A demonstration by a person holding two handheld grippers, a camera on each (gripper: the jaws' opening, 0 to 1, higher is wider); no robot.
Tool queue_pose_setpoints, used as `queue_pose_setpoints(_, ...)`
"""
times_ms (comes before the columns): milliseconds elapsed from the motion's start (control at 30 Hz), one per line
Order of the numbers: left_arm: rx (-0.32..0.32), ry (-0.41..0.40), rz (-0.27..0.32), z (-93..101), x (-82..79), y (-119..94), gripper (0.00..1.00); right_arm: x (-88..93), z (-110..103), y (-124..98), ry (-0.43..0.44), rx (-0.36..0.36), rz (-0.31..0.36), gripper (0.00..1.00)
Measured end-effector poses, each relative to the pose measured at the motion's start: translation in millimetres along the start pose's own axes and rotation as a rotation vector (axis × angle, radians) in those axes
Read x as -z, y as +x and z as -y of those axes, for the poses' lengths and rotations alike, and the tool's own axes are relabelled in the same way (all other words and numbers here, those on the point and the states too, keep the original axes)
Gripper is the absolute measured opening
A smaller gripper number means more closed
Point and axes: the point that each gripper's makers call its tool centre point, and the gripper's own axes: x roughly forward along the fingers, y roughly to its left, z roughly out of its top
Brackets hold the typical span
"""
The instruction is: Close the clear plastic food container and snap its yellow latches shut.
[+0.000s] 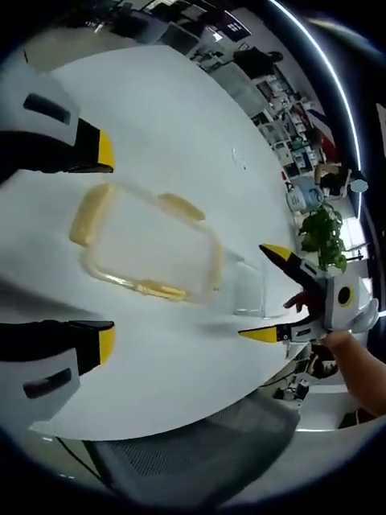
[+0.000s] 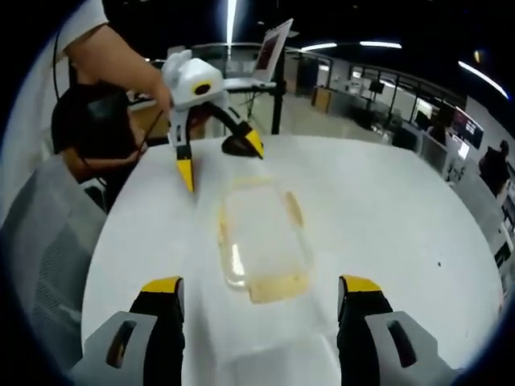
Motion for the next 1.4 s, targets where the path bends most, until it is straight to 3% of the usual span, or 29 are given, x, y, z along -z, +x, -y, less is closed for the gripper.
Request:
queue_pose_setpoints(533, 0.046, 0.061, -0.058, -6.3, 8.1, 6, 0.74, -2.5, 6, 13, -0.023, -0.047, -0.028, 0.77)
queue_pose_setpoints(1167, 0.098, 0.135, -0.124, -16.8, 16.5, 14, 0.7, 5.1, 4, 31, -0.041, -0.118, -0.098, 0.75)
queue_pose_setpoints(1400, 0.126, 0.158, -0.148, -18.4, 20.8, 20, 0.66, 13.4, 5, 37, -0.08, -0.138, -0.151, 0.75)
